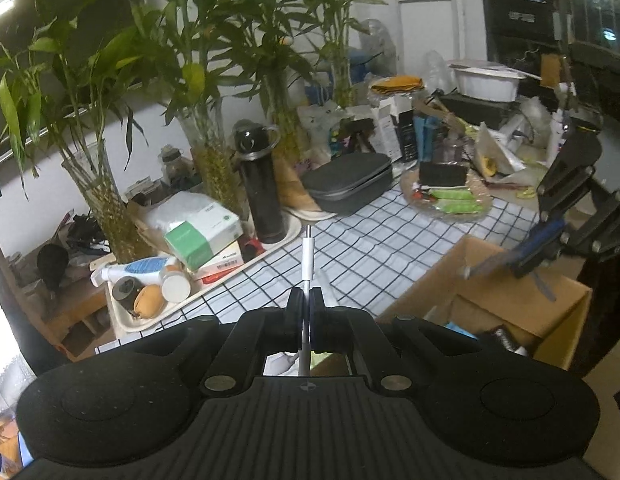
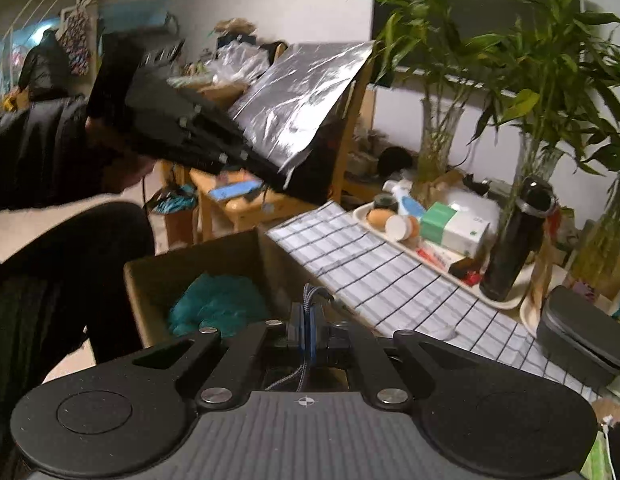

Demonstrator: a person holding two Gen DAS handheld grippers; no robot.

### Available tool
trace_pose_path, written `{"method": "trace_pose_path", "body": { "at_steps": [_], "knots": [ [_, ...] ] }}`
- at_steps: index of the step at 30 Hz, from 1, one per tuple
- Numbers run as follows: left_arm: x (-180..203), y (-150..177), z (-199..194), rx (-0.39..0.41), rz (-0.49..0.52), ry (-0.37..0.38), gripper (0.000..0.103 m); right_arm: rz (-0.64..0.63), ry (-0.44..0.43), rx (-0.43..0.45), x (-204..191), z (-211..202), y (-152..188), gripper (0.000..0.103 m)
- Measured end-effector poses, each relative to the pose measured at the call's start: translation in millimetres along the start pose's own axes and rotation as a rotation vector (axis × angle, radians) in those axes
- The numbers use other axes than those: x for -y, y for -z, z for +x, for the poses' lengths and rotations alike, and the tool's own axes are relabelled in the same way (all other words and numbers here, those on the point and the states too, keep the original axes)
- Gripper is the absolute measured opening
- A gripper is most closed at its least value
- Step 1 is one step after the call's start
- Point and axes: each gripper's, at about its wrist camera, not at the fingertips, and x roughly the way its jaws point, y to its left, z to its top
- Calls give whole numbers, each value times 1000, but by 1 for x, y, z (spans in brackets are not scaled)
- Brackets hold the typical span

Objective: Organize soft objects
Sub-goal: 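Carry the grey cable into the box and open the right tool while the left tool carries the strip, then lower the white strip into the box and open the left tool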

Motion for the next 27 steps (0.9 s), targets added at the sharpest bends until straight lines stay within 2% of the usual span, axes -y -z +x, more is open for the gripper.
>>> {"method": "trace_pose_path", "body": {
  "at_steps": [6, 11, 12, 13, 14, 15, 16, 19, 21, 27],
  "knots": [
    [10, -5, -10, 5, 13, 13, 3, -30, -10, -96, -12, 9, 8, 5],
    [18, -5, -13, -1, 27, 23, 3, -57, 31, -190, -15, 24, 16, 5],
    [19, -5, -13, -4, 27, 27, 3, -64, 44, -203, -15, 27, 17, 14],
    [20, -5, -13, -8, 30, 33, 3, -68, 54, -216, -15, 30, 17, 41],
    [22, -5, -13, -13, 34, 37, 3, -72, 68, -225, -16, 31, 18, 60],
    [24, -4, -13, -16, 36, 40, 3, -77, 74, -226, -16, 32, 18, 89],
    [25, -4, -13, -20, 36, 45, 3, -83, 74, -218, -16, 31, 18, 101],
    [29, -2, -12, -38, 27, 61, 3, -91, 75, -172, -18, 25, 15, 103],
    [31, -1, -10, -59, 9, 81, 3, -84, 117, -149, -14, 24, 13, 103],
    [36, 0, -2, -117, -69, 145, 3, -23, 227, -158, 1, 25, 13, 103]
  ]
}}
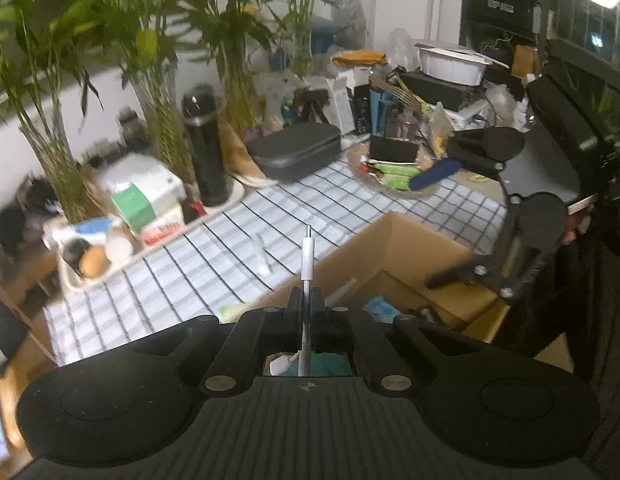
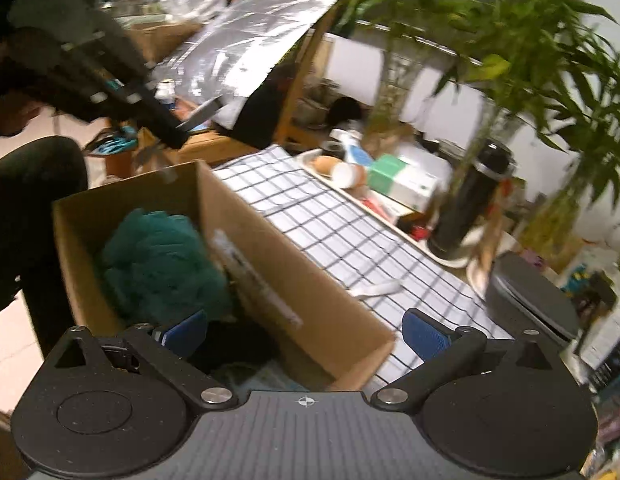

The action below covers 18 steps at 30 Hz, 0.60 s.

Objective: Organize soft objects
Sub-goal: 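Lower the white strip into the box and open the left tool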

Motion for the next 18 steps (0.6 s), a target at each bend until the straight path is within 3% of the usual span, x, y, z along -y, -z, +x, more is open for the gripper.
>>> {"method": "trace_pose_path", "body": {
  "at_steps": [6, 10, 16, 17, 18],
  "knots": [
    [2, -3, 12, -56, -132, 103, 3, 37, 41, -12, 7, 0, 1, 103],
    [1, -5, 23, -82, -197, 128, 3, 62, 67, -25, 13, 3, 0, 103],
    [-8, -3, 47, -170, -376, 228, 4, 86, 92, -28, 17, 3, 1, 103],
    [-10, -2, 51, -184, -410, 256, 5, 86, 94, -29, 17, 3, 1, 103],
    [-11, -1, 54, -194, -432, 277, 13, 86, 92, -30, 17, 3, 2, 103]
  ]
}}
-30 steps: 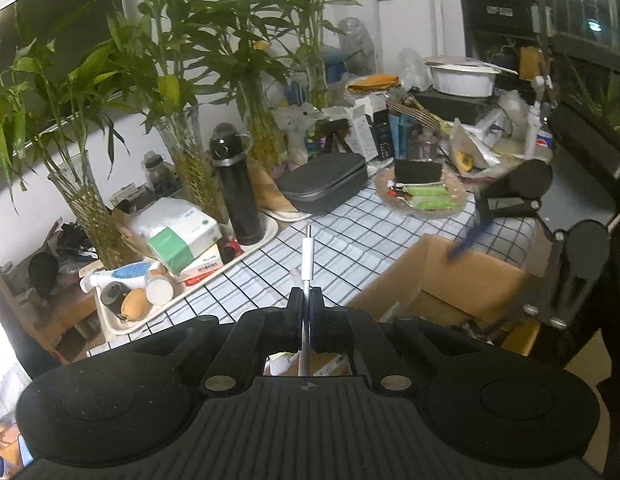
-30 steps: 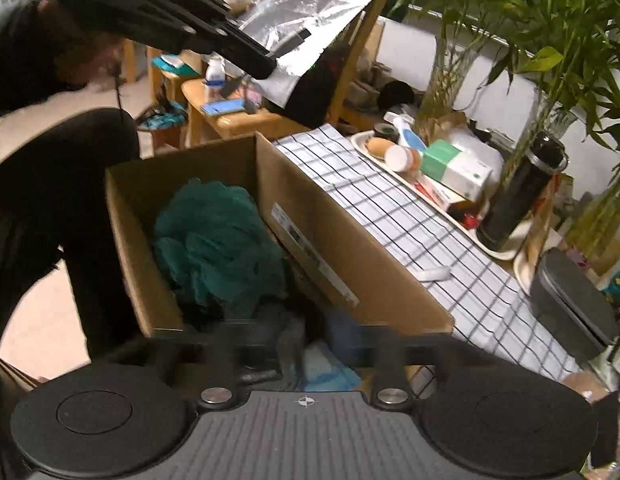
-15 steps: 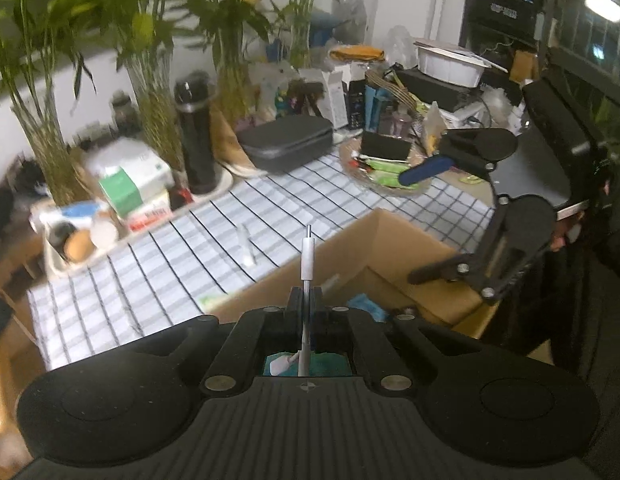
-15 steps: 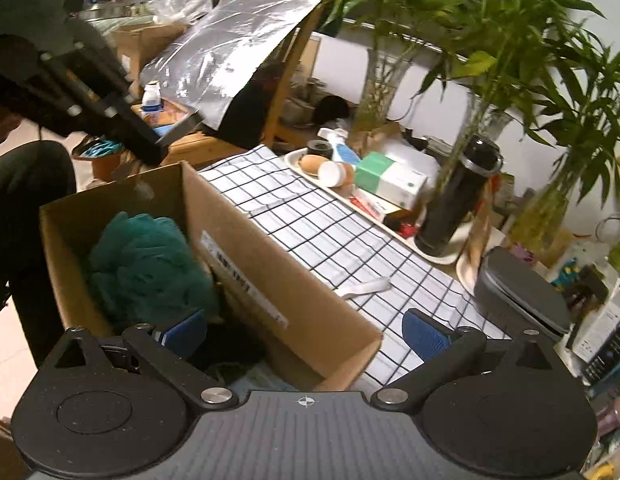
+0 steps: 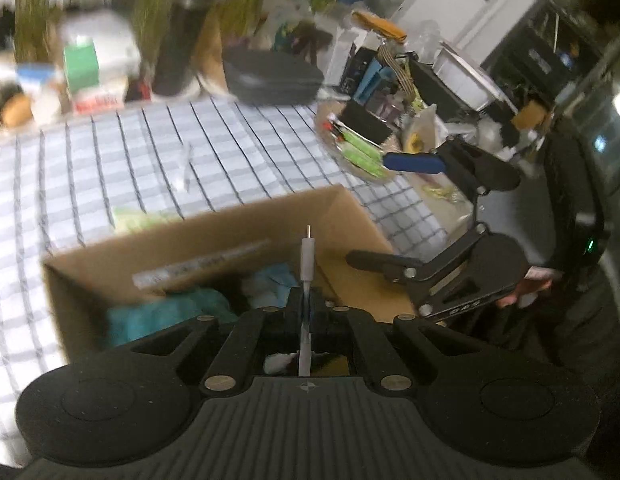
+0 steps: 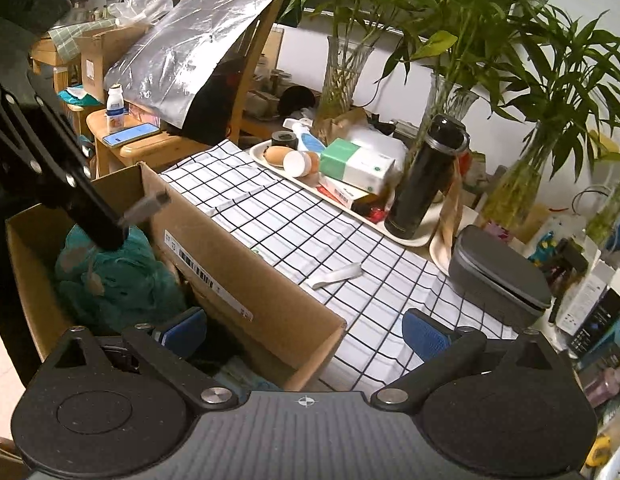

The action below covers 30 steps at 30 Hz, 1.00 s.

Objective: Organize soft objects
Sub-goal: 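Lower the white strip into the box and open the left tool, then move both tools back over the cloth toward the green wipes pack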

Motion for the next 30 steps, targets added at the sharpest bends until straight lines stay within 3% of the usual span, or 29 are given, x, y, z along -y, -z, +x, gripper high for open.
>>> {"method": "trace_pose_path", "body": {
  "at_steps": [1, 3, 4, 12, 17, 26, 30],
  "knots": [
    [-2, 0, 1, -6, -15, 13, 31, -1, -1, -1, -1, 0, 0, 103],
    [-2, -1, 2, 2, -16, 9, 54, -7, -2, -2, -1, 0, 0, 103],
    [-2, 0, 1, 10, -7, 5, 57, -8, -2, -3, -1, 0, 0, 103],
    [-7, 2, -2, -6, -14, -20, 57, -5, 8, -7, -1, 2, -1, 103],
    [-9, 5, -12, 28, 27, -100, 57, -8, 2, 0, -2, 3, -1, 103],
    [-13, 6, -42, 190, 105, -238, 57, 36, -43, -50, 1, 11, -1, 103],
    [-20, 5, -53, 258, 115, -304, 57, 112, -69, -58, 9, 14, -3, 103]
  ]
}}
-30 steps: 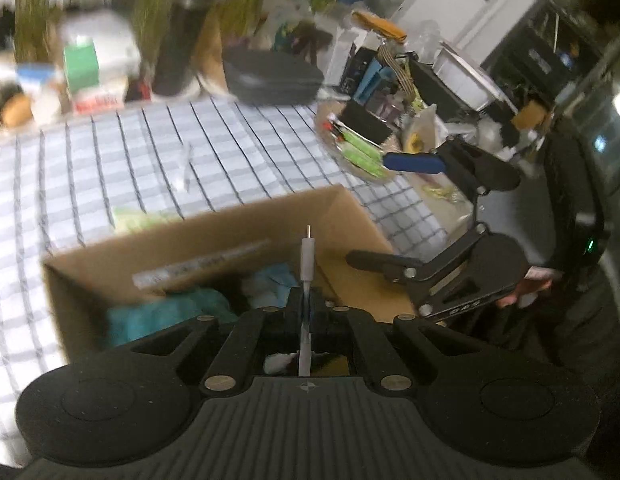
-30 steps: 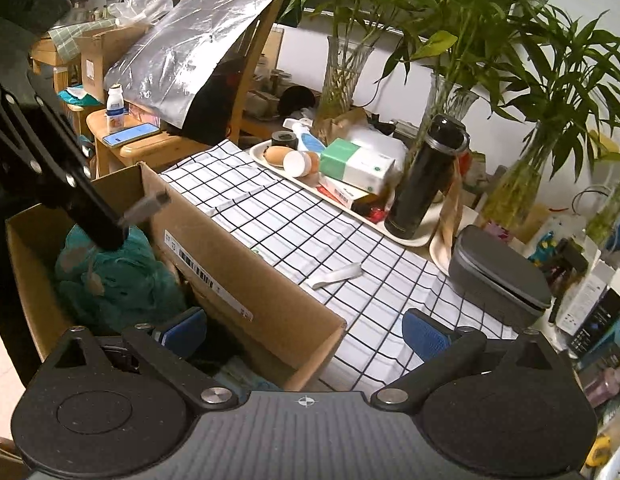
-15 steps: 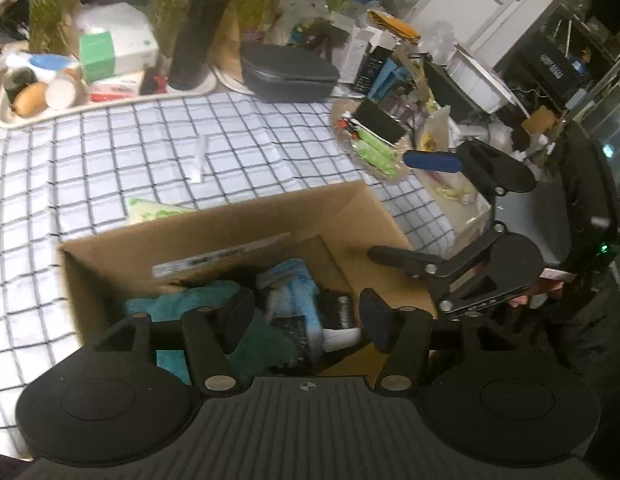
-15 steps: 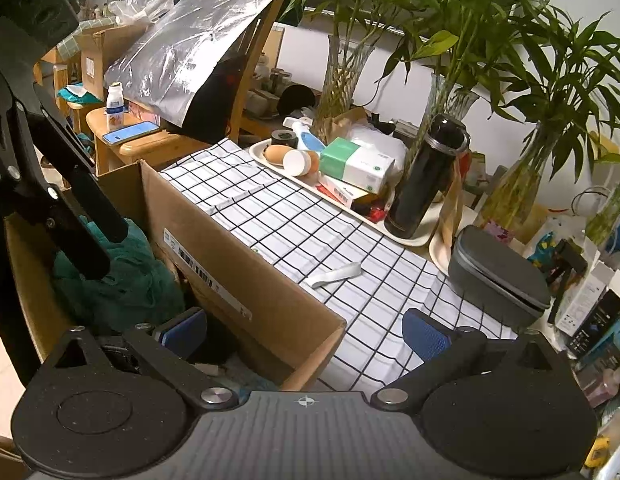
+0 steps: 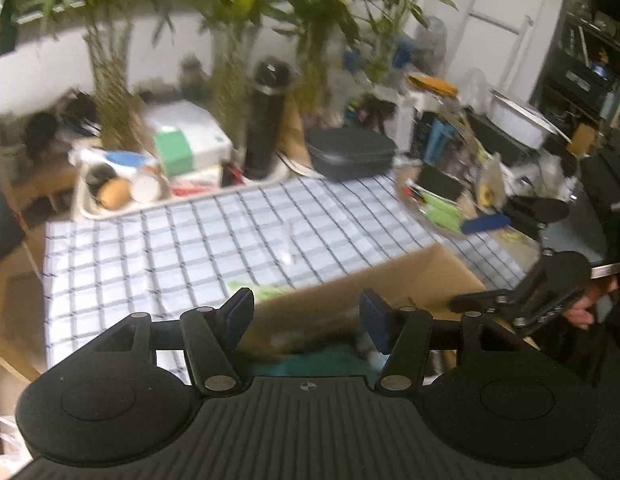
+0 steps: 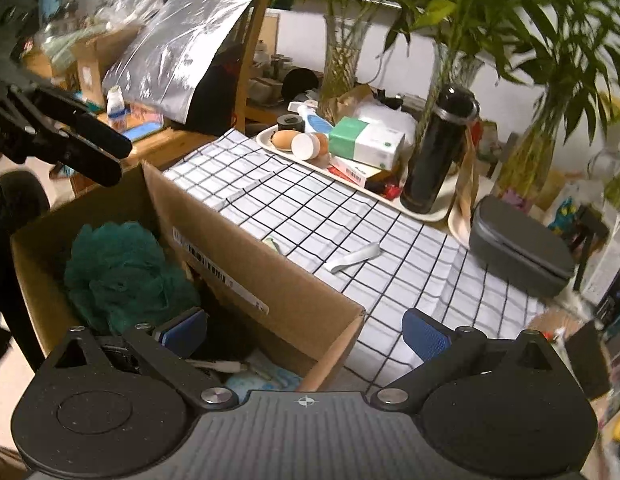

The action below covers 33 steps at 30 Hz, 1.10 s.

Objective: Organize soft objects
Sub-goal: 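Move both tools back over the cloth toward the green wipes pack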

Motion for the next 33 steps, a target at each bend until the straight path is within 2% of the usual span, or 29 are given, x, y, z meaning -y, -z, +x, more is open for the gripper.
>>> {"method": "trace_pose_path", "body": {
  "at_steps": [4, 12, 21, 28, 33],
  "knots": [
    [-13, 0, -1, 28, -25, -34, 58, 73, -9, -2, 9, 2, -2, 103],
    [-36, 7, 4, 51, -53, -77, 58, 125, 49, 30, 17, 4, -6, 103],
    [-61, 13, 22, 67, -117, -96, 58, 257, 138, 35, 44, 14, -11, 103],
    [-77, 18, 34, 86, -156, -72, 58, 293, 193, 37, 62, 20, -12, 103],
    [-88, 15, 49, 101, -197, -93, 58, 289, 215, 17, 69, 32, -14, 103]
  ]
}}
